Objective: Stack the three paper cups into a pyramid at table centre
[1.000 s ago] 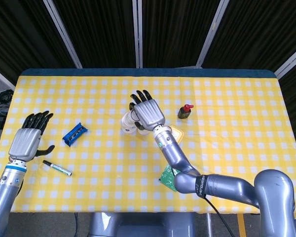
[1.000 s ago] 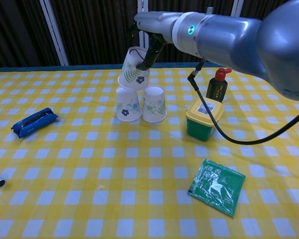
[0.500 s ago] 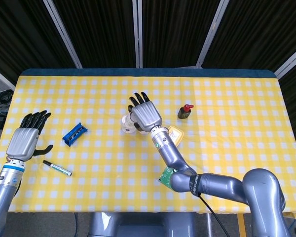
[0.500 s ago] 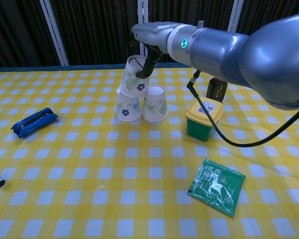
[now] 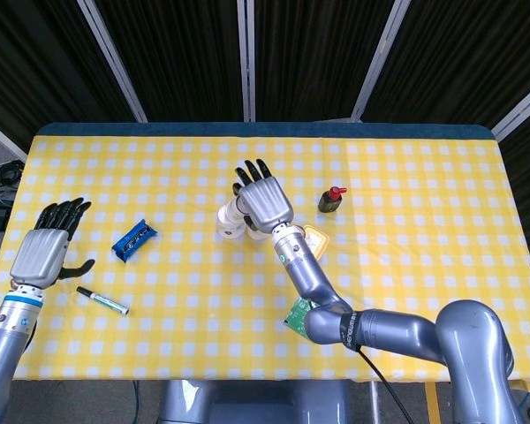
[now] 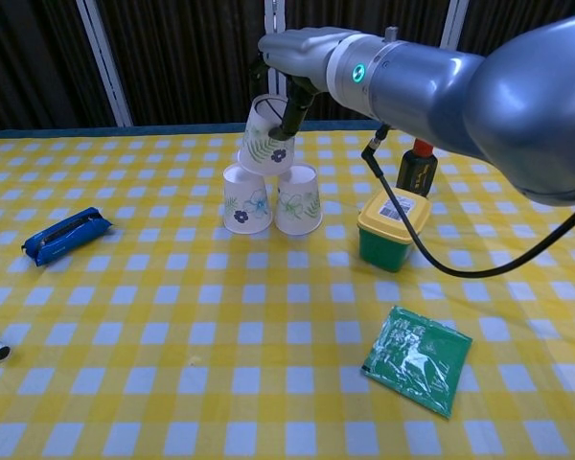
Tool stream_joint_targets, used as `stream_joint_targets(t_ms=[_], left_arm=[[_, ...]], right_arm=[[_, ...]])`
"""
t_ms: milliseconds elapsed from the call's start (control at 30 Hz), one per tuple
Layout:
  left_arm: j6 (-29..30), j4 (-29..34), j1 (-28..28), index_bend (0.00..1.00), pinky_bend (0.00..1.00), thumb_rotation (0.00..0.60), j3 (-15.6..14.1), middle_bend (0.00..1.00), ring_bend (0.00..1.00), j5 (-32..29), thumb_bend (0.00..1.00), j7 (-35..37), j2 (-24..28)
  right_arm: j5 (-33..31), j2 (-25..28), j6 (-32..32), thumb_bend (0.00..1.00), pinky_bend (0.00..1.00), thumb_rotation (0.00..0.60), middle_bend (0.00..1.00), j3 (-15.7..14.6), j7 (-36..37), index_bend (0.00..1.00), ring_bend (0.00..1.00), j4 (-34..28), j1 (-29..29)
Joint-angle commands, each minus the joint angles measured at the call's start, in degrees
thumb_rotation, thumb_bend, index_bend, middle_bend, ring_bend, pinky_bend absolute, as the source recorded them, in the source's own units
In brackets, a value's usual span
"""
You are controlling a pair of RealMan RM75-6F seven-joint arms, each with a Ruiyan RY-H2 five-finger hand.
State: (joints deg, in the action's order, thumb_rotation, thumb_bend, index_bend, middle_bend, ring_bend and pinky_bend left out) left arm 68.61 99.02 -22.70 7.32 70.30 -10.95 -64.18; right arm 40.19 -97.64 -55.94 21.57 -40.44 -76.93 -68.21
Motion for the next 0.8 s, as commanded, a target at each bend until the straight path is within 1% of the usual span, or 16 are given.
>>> stream_joint_targets(t_ms=[33,167,233,333,433,633,800], left_arm=[[-0.06,0.02,-0.01,0.0,0.0,0.6,-0.01,0.0,0.0,-0.02,0.25,0.03,0.02],[-0.5,-0.01,-0.11,0.0,0.0,0.6,-0.06,0.0,0.0,-0.21,0.25,0.13,0.13],[-0.82,-0.04,-0.16,0.0,0.0,0.6,0.06,0.0,0.0,-0.68,0.25,0.3,0.3],[-0.88,0.09,-0.18,0.0,0.0,0.6,0.06,0.0,0.0,-0.71,0.25,0.27,0.41],[-0.84,0.12,-0.15,0.0,0.0,0.6,0.05,0.0,0.0,-0.67,0.25,0.3,0.43],[-0.56,0.06,-0.1,0.0,0.0,0.6,0.2,0.0,0.0,-0.71,0.25,0.33,0.45],[-0.14,0.1,0.08,0.0,0.0,0.6,0.31,0.0,0.0,-0.82,0.25,0.29,0.56]], right_arm=[[-0.74,0.13,-0.26,0.24,0.0,0.6,0.13,-0.44,-0.88,0.47,0.0,-0.08,-0.18],[-1.56,-0.03,-0.53,0.24,0.0,0.6,0.12,-0.92,-1.95,0.46,0.0,0.07,-0.44],[-3.16,0.17,0.05,0.23,0.0,0.6,0.09,-1.42,-3.15,0.41,0.0,-0.48,-0.6],[-3.79,0.27,-0.29,0.21,0.0,0.6,0.05,-1.4,-3.51,0.32,0.0,-0.98,-0.72],[-3.71,0.38,-0.88,0.19,0.0,0.6,0.03,-1.28,-3.44,0.27,0.0,-1.43,-0.74],[-2.62,3.07,-3.89,0.18,0.0,0.6,0.0,-1.18,-4.24,0.22,0.0,-5.67,0.06],[-2.11,5.48,-5.95,0.18,0.0,0.6,0.0,-1.61,-5.0,0.21,0.0,-8.99,1.23]])
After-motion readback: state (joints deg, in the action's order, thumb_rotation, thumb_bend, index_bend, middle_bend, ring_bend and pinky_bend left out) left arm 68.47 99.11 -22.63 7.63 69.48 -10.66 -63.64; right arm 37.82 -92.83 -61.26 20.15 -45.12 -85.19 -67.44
